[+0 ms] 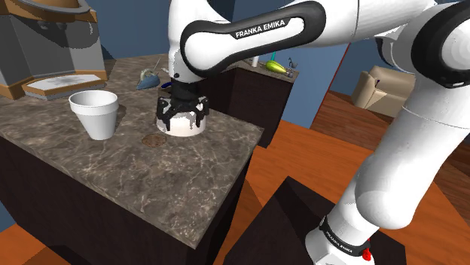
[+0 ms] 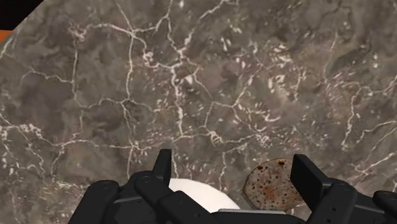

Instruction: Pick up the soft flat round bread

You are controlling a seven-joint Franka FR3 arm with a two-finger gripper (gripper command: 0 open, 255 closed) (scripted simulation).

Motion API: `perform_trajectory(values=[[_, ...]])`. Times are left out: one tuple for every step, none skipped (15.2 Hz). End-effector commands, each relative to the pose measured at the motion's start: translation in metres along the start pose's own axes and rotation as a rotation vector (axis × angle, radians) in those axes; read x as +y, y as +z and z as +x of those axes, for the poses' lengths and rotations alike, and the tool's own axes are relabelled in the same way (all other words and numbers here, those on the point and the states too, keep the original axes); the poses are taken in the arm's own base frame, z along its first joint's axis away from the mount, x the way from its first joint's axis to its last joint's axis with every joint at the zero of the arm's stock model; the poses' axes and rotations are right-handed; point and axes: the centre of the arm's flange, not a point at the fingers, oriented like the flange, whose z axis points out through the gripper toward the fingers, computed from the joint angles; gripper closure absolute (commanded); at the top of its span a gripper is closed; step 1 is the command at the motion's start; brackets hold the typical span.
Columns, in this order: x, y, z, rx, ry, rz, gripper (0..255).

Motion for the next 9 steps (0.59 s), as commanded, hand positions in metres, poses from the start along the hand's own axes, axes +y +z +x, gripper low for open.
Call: perform_trajectory(values=[[-0.02, 0.015, 0.015, -0.006, 0.044, 0.006, 0], [-0.029, 0.021, 0.022, -0.009, 0.065, 0.008, 0], [-0.038, 0.027, 0.029, -0.012, 0.085, 0.011, 0], [-0.047, 0.033, 0.037, -0.015, 0.106, 0.014, 0], [-0.056, 0.04, 0.044, -0.018, 0.126, 0.016, 0], [-0.064, 0.046, 0.052, -0.021, 0.147, 0.019, 0], [-0.073, 0.052, 0.06, -0.024, 0.167, 0.021, 0], [-0.076, 0.054, 0.063, -0.026, 0.175, 0.022, 0], [-0.076, 0.06, 0.062, -0.026, 0.175, 0.022, 0]])
